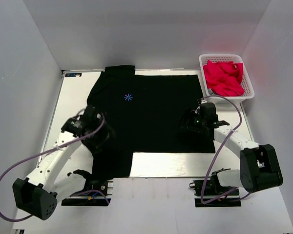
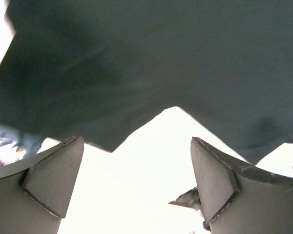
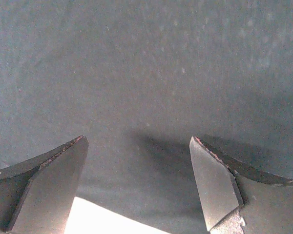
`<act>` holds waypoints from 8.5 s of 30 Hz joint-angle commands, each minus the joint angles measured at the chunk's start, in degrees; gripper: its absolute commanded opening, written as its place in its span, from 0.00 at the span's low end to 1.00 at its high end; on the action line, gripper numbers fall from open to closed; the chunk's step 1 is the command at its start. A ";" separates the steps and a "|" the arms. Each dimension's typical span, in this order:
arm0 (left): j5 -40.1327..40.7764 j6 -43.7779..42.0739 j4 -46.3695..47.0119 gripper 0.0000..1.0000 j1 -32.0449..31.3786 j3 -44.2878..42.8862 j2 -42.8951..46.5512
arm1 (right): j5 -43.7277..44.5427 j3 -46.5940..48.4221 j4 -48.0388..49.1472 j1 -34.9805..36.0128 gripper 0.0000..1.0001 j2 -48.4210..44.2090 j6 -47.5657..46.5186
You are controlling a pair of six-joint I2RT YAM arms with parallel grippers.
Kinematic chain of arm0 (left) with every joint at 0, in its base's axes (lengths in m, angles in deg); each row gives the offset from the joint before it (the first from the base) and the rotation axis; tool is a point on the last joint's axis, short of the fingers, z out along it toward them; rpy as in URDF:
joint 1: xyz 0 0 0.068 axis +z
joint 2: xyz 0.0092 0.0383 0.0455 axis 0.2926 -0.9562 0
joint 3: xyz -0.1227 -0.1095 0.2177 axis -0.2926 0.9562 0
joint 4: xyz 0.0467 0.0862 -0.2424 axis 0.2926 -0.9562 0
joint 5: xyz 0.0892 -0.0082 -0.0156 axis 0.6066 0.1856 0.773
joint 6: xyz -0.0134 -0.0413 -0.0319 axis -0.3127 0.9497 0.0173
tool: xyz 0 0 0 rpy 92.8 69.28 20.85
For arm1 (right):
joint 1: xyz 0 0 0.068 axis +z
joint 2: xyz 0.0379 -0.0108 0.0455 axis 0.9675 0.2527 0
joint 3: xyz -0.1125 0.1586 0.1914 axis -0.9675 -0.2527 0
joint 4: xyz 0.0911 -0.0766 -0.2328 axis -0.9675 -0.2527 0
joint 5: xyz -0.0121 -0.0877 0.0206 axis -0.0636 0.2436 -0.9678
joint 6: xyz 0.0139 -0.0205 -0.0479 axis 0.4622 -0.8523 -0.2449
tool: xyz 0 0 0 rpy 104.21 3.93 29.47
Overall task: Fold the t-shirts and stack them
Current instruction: Flatten out the tshirt, then grap the side of the flattened tshirt closest away from the robot with both arms, then fold the flattened tshirt in 1/3 of the way
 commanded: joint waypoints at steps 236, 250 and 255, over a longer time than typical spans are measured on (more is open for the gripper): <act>-1.56 -20.22 33.04 0.88 12.90 9.90 -14.10 | 0.54 6.59 -13.63 2.32 0.90 3.52 -3.62; -0.60 -20.14 37.45 0.00 12.90 6.48 -20.77 | 1.95 7.30 -13.90 2.32 0.90 5.72 -2.83; -2.62 -21.98 39.82 0.00 12.90 6.47 -20.78 | 2.21 7.39 -14.42 2.23 0.90 5.37 -2.75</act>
